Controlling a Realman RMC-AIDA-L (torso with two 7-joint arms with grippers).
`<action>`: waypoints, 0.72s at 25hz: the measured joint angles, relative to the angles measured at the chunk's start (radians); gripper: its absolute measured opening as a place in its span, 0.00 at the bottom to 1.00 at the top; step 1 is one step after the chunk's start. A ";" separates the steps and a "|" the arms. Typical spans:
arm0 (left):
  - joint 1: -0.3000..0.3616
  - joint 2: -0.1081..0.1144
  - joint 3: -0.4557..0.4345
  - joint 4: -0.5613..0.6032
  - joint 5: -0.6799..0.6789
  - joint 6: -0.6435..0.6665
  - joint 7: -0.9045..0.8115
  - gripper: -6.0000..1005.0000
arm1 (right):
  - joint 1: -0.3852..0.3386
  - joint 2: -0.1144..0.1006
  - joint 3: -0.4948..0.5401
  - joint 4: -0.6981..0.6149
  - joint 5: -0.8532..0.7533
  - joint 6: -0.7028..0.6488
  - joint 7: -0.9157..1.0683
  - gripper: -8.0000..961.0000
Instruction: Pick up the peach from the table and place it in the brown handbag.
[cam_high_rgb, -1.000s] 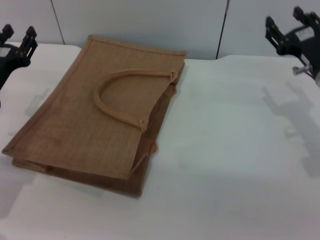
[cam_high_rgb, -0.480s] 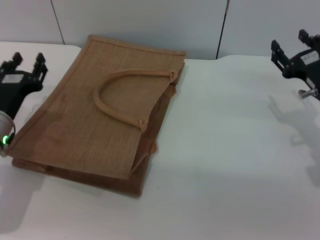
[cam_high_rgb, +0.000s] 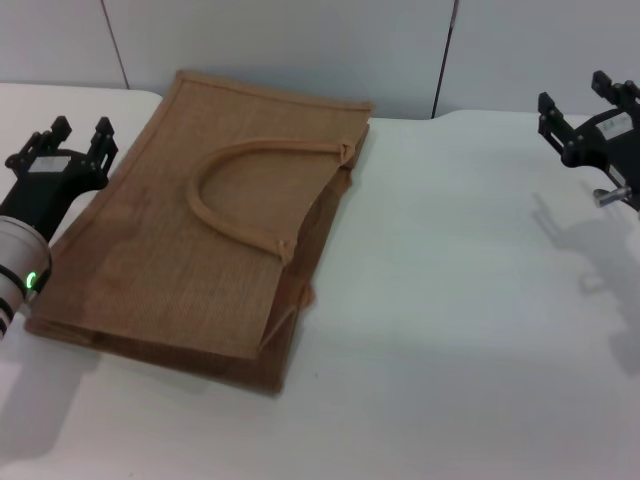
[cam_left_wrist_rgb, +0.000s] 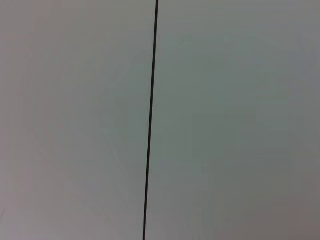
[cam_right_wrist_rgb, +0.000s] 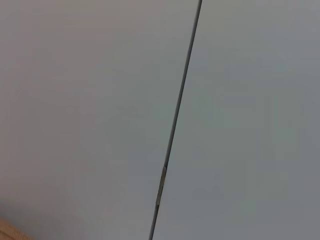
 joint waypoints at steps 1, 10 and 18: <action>-0.001 0.000 0.000 -0.001 0.000 0.008 -0.003 0.55 | 0.001 0.000 -0.004 0.000 0.000 0.000 0.000 0.71; -0.018 -0.001 -0.006 -0.001 -0.003 0.107 -0.041 0.55 | 0.010 0.000 -0.019 0.013 0.005 0.005 0.005 0.71; -0.026 -0.004 -0.007 -0.002 -0.002 0.154 -0.059 0.54 | 0.008 0.001 -0.033 0.016 0.006 0.005 0.008 0.71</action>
